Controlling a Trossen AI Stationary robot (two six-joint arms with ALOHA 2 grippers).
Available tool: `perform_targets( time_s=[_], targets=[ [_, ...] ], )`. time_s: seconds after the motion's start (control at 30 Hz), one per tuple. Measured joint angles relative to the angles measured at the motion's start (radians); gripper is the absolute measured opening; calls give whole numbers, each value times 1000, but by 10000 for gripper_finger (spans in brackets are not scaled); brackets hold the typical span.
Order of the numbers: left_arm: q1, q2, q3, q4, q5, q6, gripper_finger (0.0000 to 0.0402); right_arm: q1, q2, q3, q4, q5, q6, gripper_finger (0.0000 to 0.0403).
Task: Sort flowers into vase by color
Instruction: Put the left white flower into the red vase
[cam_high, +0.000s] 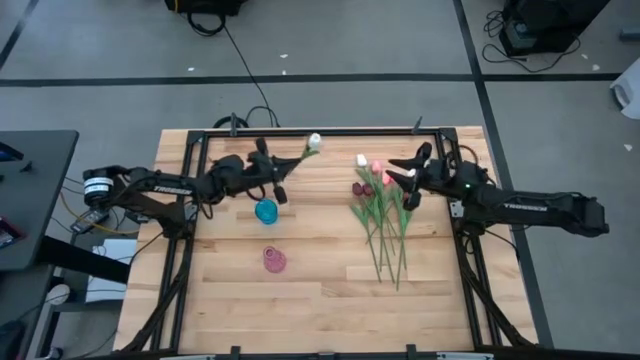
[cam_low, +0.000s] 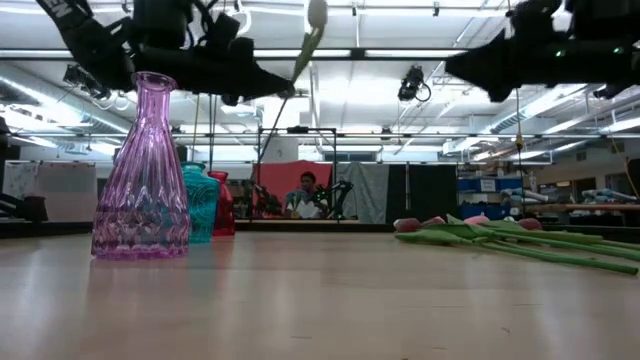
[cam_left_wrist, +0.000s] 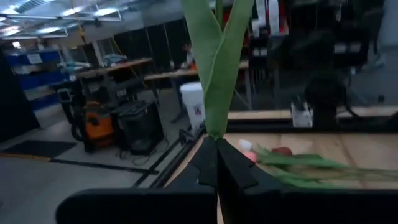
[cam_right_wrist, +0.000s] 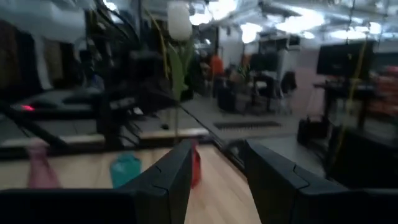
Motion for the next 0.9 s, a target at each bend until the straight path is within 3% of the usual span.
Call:
perform_targets(
  time_s=[0.23, 0.57, 0.7, 0.9],
  targets=[
    [88, 1, -54, 60, 15, -141, 0, -94, 150, -1, 159, 38, 0, 155],
    [112, -14, -54, 161, 12, -89, 0, -162, 243, -1, 306, -4, 9, 155],
    [134, -92, -54, 123, 12, -73, 0, -181, 243, -1, 304, -5, 9, 155],
    [203, -264, -54, -72, -9, -56, 0, -187, 243, -1, 303, -13, 15, 155]
  ],
)
